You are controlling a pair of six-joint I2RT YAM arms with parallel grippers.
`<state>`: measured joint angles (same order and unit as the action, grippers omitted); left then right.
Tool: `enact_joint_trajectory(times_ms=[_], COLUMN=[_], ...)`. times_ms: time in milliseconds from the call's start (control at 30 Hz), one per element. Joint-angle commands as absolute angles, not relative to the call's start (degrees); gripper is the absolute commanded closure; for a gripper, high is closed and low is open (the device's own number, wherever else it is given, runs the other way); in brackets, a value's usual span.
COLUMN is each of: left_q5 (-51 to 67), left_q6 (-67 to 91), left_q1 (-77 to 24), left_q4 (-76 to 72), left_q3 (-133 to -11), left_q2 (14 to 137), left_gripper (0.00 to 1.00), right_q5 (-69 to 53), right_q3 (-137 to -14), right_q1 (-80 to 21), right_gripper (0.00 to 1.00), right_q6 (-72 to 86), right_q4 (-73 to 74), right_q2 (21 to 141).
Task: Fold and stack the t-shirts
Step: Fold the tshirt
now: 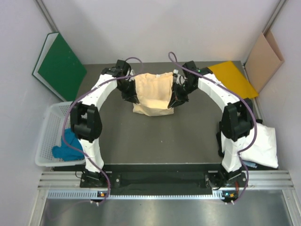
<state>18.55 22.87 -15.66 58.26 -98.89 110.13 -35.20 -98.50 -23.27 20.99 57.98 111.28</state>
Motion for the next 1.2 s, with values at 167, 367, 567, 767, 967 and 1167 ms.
enact_joint_trajectory(times_ms=[167, 367, 567, 767, 967, 1167], left_q5=[20.74, 23.2, 24.6, 25.14, 26.01, 23.73], left_q6=[25.83, 28.82, 33.91, 37.79, 39.2, 34.98], left_q1=[-12.31, -10.72, -8.97, -7.82, -6.33, -5.54], left_q4=[49.67, 40.71, 33.42, 29.01, 26.37, 25.49], left_q3=[-117.23, -122.43, -122.78, -123.84, -126.39, -119.9], left_q2=[123.04, 127.0, 129.72, 133.5, 135.89, 127.46], left_gripper=[1.0, 1.0, 1.0, 1.0, 0.01, 0.01], right_q5=[-31.81, -33.75, -33.05, -28.84, -23.9, -20.93], right_q3=[-121.19, -124.45, -126.21, -130.78, -129.38, -117.35], right_q1=[-17.76, -15.56, -14.77, -14.59, -13.8, -13.62], right_gripper=[1.0, 0.99, 0.98, 0.8, 0.21, 0.01], right_q6=[18.01, 21.09, 24.51, 29.79, 33.05, 26.99], right_q4=[50.21, 41.58, 31.92, 21.64, 16.18, 17.04], right_q2=[126.28, 131.3, 134.12, 137.46, 137.73, 127.54])
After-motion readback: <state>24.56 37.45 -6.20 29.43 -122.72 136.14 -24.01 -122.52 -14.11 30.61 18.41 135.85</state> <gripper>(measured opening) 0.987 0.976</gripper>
